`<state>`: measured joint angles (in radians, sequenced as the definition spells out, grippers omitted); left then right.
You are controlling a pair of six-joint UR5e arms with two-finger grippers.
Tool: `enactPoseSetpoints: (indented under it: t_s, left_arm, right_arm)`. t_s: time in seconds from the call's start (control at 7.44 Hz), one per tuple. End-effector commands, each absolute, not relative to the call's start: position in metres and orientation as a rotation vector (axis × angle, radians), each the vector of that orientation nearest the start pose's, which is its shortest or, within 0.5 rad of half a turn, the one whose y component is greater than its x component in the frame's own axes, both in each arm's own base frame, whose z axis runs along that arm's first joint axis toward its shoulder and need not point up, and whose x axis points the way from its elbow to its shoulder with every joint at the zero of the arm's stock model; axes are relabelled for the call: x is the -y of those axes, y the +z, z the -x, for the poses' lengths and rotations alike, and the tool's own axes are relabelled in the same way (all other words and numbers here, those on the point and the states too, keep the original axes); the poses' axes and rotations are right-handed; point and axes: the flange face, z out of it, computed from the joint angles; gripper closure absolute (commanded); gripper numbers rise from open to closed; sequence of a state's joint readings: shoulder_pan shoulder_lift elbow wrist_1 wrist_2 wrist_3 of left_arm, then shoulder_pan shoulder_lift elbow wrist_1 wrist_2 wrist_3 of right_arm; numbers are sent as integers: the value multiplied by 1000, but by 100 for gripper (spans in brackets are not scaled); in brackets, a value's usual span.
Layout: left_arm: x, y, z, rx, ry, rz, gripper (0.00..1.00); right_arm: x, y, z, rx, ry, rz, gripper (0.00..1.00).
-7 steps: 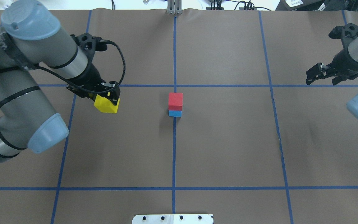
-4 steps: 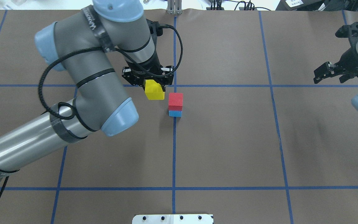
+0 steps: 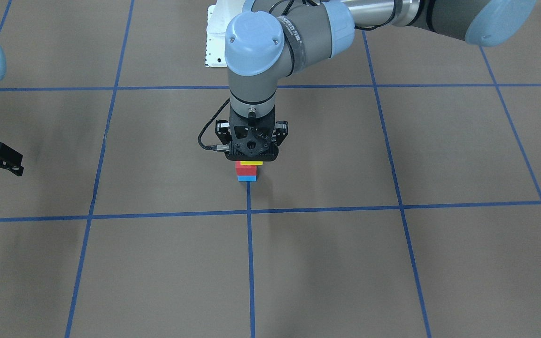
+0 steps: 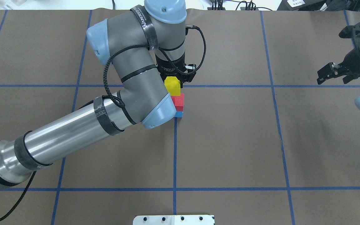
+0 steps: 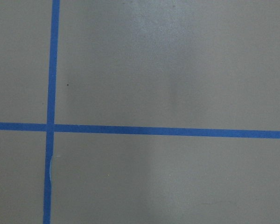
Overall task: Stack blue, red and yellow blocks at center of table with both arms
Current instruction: 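Carry the yellow cube with the left gripper over the red cube, then lower the yellow cube onto the red cube and open the left gripper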
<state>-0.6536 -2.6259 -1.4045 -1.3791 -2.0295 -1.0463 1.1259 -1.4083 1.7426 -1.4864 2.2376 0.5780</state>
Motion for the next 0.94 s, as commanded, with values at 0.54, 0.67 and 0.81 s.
enactPoseSetpoints:
  t_s: [0.54,0.67,0.81]
  left_arm:
    - [520,85,-574,-802,54,-15,100]
    - [522,85,-576,-808,56,-20,100]
    - [522,86,-576,-807,56,-19,100]
  right_arm:
    - [537,486,177,770,-8,-24,0]
    - [537,486,177,769,-7,-25,0]
    - [537,486,177,769,-7,-25,0]
